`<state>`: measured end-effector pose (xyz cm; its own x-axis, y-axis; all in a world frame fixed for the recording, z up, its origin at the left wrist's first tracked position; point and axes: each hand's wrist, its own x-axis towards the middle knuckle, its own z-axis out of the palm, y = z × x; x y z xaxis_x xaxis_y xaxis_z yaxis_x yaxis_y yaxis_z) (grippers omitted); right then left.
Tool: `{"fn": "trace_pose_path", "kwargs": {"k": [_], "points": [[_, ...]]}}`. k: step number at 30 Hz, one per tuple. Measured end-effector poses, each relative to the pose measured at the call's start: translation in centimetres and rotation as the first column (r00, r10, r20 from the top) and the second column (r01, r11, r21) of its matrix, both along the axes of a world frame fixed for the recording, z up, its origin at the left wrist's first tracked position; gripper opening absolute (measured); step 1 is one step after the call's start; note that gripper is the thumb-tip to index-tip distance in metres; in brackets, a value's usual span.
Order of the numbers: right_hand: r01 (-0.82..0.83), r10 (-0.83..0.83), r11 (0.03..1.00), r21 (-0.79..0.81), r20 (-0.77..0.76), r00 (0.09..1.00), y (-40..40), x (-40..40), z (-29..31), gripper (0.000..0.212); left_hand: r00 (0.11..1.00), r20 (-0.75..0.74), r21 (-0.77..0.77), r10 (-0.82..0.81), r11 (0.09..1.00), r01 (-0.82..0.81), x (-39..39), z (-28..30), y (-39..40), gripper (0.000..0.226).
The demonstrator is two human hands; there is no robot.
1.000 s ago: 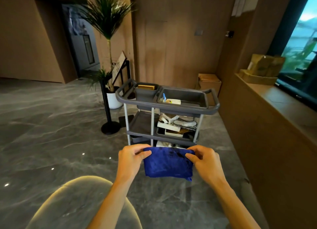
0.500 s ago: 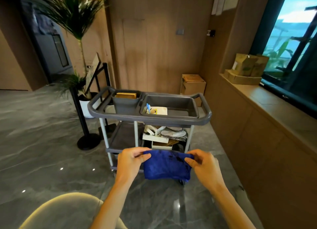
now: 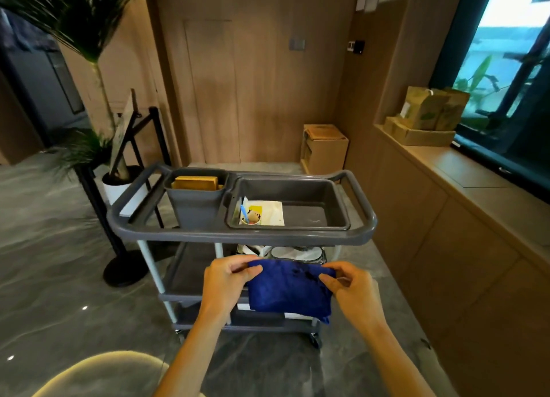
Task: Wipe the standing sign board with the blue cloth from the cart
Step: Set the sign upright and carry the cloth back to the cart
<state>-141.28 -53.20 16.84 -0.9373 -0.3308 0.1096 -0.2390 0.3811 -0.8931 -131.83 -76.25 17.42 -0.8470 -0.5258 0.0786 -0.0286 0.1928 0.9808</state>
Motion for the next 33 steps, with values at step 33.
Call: {"fn": "trace_pose_path", "kwargs": {"k": [33], "points": [[-0.192,0.166,0.981,0.012,0.454,0.875,-9.7,-47.6,-9.5,0.063,0.945,0.247,0.486,-0.215,0.871,0.071,-47.0,-12.5,-9.3,0.060]]}}
